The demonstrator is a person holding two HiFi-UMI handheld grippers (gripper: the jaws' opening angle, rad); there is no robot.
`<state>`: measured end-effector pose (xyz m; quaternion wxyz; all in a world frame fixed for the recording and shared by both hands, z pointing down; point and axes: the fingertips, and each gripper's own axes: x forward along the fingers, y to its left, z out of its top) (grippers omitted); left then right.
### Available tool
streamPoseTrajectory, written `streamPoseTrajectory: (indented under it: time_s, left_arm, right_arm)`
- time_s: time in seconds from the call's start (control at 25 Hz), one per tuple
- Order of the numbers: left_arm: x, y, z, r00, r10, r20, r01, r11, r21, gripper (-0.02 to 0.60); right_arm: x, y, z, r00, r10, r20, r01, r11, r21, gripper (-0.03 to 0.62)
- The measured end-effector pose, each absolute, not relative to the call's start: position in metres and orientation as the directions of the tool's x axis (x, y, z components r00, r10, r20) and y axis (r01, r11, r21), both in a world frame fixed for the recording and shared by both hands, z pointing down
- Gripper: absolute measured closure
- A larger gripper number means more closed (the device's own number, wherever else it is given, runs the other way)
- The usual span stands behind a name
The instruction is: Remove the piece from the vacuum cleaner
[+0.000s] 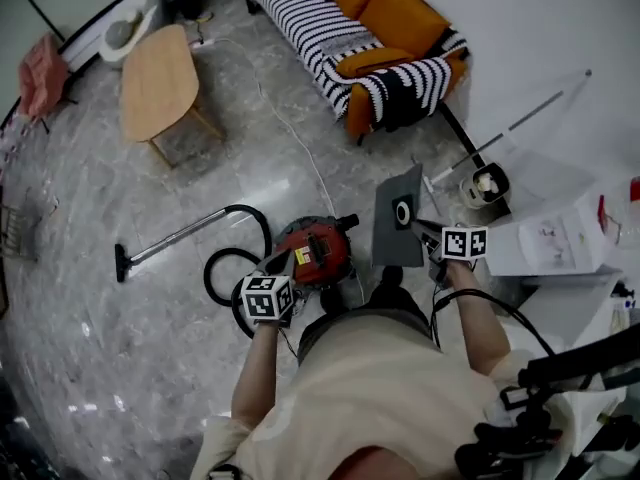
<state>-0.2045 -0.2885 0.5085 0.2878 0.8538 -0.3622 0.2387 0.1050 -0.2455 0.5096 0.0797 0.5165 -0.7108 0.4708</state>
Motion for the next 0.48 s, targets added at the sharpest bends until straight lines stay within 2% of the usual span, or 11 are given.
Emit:
streamPoseTrajectory:
  time_s: [0.2,0.48]
  left_arm:
    - [-0.179,-0.280,0.512,0.663,-0.422,0.618,-0.713,-0.609,0.348,0.577]
    - [-0.137,-0.258,0.503,0.664,-0.370,0.649,-0.670,-0.680,0.297,0.577]
  right_arm:
    - [0.114,-0.224,0.500,-0.434,-0.659,0.614,-0.816,-0.001,-0.578,0.566]
    - [0.130,-0.187,0.506,-0.461,-0.667,0.586,-0.778,-0.014,-0.628,0.565]
